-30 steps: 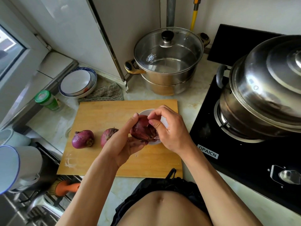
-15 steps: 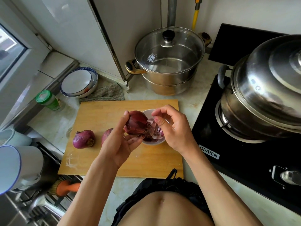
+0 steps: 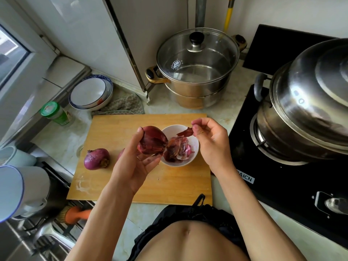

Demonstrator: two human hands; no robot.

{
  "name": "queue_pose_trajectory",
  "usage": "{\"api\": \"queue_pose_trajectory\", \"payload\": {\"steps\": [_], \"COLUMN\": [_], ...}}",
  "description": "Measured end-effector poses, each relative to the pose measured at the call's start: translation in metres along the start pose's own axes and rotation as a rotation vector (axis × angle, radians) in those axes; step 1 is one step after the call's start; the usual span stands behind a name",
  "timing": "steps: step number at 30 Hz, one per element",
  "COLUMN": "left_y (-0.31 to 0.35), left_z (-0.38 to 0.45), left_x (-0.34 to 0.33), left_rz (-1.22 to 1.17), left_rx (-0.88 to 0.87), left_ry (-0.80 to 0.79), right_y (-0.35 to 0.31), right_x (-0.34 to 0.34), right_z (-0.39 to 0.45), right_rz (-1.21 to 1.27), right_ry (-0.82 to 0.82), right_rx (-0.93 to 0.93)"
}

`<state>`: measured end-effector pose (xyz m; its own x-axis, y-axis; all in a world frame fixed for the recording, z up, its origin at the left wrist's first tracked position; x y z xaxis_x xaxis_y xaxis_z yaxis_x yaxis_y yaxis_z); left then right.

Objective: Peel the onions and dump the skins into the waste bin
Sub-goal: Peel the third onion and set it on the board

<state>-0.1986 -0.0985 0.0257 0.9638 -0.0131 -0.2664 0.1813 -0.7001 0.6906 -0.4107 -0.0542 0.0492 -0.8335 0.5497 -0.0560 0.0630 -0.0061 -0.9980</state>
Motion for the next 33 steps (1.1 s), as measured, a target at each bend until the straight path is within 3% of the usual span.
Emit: {"api": "queue_pose_trajectory", "payload": {"steps": [5, 10, 22, 28, 33], "left_y": [0.001, -0.002, -0.005, -0.004, -0.005], "left_z": [-0.002, -0.004, -0.003, -0.006, -0.005], "left_x": [-0.005, -0.011, -0.026, -0.027, -0.027], "left_rz": [0.072, 0.104, 0.123, 0.134, 0.122], "left_rx": [-0.04, -0.042, 0.065, 0.054, 0.027], "left_ry": [-0.014, -0.023, -0.11, -0.197, -0.173], "right_y": [0.011, 0.002, -0.034, -0.036, -0.047], "right_x": [-0.018, -0.032, -0.05, -0.039, -0.042], "right_z": [-0.003, -0.007, -0.026, -0.019, -0.025], "right_rz": [-0.369, -0.523, -0.313, -0.272, -0.384], "right_ry": [-0.092, -0.121, -0.289, -0.219, -0.168], "right_rx": [0.059, 0.207, 0.37, 0.356, 0.496]}}
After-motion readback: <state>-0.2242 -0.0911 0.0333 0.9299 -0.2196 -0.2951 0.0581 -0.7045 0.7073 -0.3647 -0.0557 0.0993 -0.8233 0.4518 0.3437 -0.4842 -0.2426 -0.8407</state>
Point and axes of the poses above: each hand's wrist, its own z-axis towards the middle knuckle, its own x-axis out of the back of the hand, y = z × x, the point moved 9 cm from there along z, towards the middle knuckle, and after that the axes turned 1 degree about y, right-handed, at the moved point
